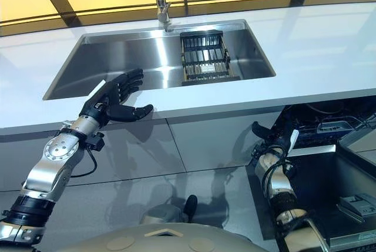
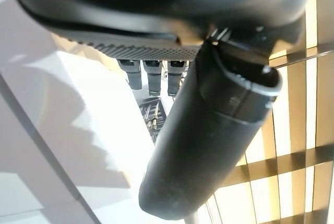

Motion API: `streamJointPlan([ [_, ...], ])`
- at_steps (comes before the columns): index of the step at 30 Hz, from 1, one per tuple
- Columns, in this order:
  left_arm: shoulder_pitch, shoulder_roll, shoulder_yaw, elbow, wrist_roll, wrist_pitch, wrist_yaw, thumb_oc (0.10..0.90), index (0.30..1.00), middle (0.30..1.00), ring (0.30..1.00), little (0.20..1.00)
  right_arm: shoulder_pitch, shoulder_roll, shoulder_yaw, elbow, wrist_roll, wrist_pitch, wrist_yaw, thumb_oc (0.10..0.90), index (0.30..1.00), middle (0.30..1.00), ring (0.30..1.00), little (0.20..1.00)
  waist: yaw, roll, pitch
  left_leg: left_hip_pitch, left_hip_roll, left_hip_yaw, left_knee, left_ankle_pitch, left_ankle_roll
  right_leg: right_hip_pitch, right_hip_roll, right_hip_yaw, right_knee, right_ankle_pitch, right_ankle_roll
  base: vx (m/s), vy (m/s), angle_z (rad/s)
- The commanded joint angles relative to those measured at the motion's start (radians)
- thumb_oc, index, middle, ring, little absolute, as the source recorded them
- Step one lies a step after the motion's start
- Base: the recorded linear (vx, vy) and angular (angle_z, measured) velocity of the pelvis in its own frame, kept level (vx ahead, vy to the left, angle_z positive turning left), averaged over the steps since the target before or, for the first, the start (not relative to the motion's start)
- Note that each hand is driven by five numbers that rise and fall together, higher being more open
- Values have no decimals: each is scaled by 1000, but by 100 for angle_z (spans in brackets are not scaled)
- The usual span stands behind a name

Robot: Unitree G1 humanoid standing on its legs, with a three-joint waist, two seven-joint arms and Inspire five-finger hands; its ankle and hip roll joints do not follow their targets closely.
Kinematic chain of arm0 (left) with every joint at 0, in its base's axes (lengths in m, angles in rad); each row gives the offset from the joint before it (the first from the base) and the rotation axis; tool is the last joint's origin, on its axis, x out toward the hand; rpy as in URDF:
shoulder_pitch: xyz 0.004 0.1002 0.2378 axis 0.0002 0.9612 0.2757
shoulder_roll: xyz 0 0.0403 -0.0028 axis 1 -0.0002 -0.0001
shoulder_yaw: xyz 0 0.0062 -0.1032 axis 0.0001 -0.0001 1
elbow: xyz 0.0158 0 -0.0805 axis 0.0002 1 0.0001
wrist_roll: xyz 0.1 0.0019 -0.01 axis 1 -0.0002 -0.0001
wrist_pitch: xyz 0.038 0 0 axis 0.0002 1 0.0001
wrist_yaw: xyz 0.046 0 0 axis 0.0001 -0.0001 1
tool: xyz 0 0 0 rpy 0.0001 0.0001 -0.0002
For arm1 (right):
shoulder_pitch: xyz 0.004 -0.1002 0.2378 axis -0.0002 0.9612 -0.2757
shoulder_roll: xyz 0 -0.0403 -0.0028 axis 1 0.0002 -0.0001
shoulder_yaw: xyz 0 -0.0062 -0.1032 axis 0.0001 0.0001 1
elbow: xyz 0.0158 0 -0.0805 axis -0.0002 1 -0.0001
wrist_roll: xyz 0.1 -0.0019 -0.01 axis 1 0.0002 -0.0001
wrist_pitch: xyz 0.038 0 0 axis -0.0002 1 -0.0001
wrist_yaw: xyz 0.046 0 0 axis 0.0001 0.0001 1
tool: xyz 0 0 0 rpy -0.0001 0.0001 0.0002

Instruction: Pick up plates and place into dishwasher.

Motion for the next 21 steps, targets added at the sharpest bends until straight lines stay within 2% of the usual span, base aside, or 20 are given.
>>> streamJointPlan([
  [1,50,-9,55,-37,19,-65,5,800,900,900,900,900,-25,-98,-133,-198,-273,-102,-82,800,900,900,900,900,-44,-18,-55,115,-16,75,10,-212,35,-169,17,34,33,94,23,-127,-83,-24],
  [4,69,-8,92,-36,12,-74,0,800,900,900,900,900,29,-132,-202,-248,-311,-109,-64,800,900,900,900,900,-74,-24,-56,115,-12,97,8,-216,32,-172,26,54,23,94,26,-106,-78,-26],
  [6,85,-1,124,-41,-2,-76,-1,800,900,900,900,900,71,-155,-269,-268,-303,-117,-35,800,900,900,900,900,-98,-29,-56,114,-6,116,7,-218,29,-177,34,68,18,95,28,-145,-117,-28],
  [11,100,1,167,-36,-11,-88,4,800,900,900,900,900,153,-163,-355,-268,-266,-126,6,800,900,900,900,900,-144,-39,-54,111,5,151,7,-219,21,-187,53,97,17,92,25,-140,-121,-33],
  [13,98,6,173,-33,-15,-92,11,800,900,900,900,900,175,-156,-371,-257,-214,-112,11,800,900,900,900,900,-159,-41,-53,110,10,163,7,-218,19,-191,60,103,17,93,23,-133,-126,-27],
  [16,72,19,167,-13,-14,-98,24,800,900,900,900,900,175,-143,-396,-161,-115,-127,-14,800,900,900,900,900,-175,-43,-52,107,18,184,7,-217,13,-193,68,108,17,92,21,-121,-138,-29],
  [21,17,61,159,21,-26,-90,52,800,900,900,900,900,142,-127,-462,55,109,-217,-53,800,900,900,900,900,-189,-35,-50,105,34,202,7,-214,2,-198,79,113,30,83,14,-75,-133,-26],
])
